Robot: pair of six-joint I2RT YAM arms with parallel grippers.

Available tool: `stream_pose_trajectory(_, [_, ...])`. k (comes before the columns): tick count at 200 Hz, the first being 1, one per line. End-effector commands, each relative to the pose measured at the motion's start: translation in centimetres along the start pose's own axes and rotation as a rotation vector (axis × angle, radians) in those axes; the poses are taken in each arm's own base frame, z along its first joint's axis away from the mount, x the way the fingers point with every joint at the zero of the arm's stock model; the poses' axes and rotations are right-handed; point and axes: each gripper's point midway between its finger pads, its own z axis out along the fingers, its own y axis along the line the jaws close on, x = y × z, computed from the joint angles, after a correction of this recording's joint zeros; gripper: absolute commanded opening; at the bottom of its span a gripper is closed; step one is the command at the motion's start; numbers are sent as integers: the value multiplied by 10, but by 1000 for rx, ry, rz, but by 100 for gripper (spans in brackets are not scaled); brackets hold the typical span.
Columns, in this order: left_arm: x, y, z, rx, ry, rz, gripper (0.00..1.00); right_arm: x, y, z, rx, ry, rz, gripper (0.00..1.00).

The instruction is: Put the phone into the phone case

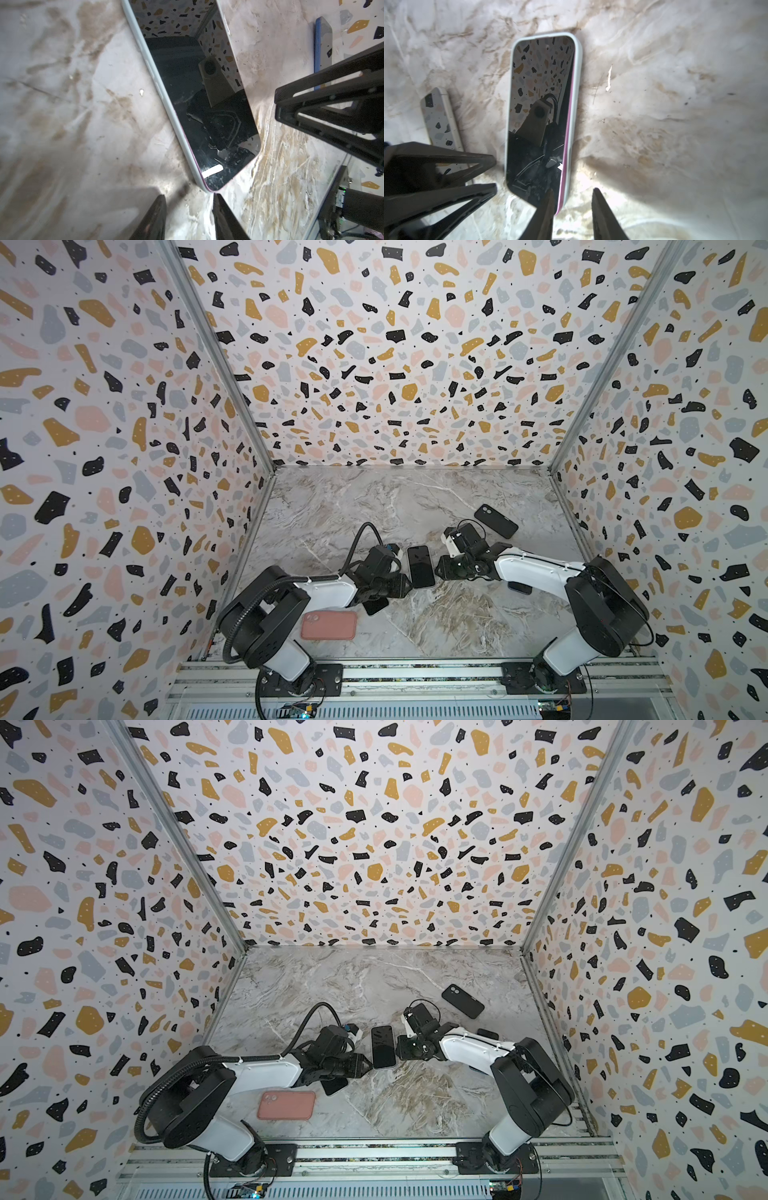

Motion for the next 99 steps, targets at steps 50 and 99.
stream_pose_trajectory(50, [2,-14,5,102,-2,-87,39,19,13,-2,-36,25,13,32])
stream_pose_trajectory(99, [4,-8,9,85,-6,-100,38,27,11,7,-44,50,19,29])
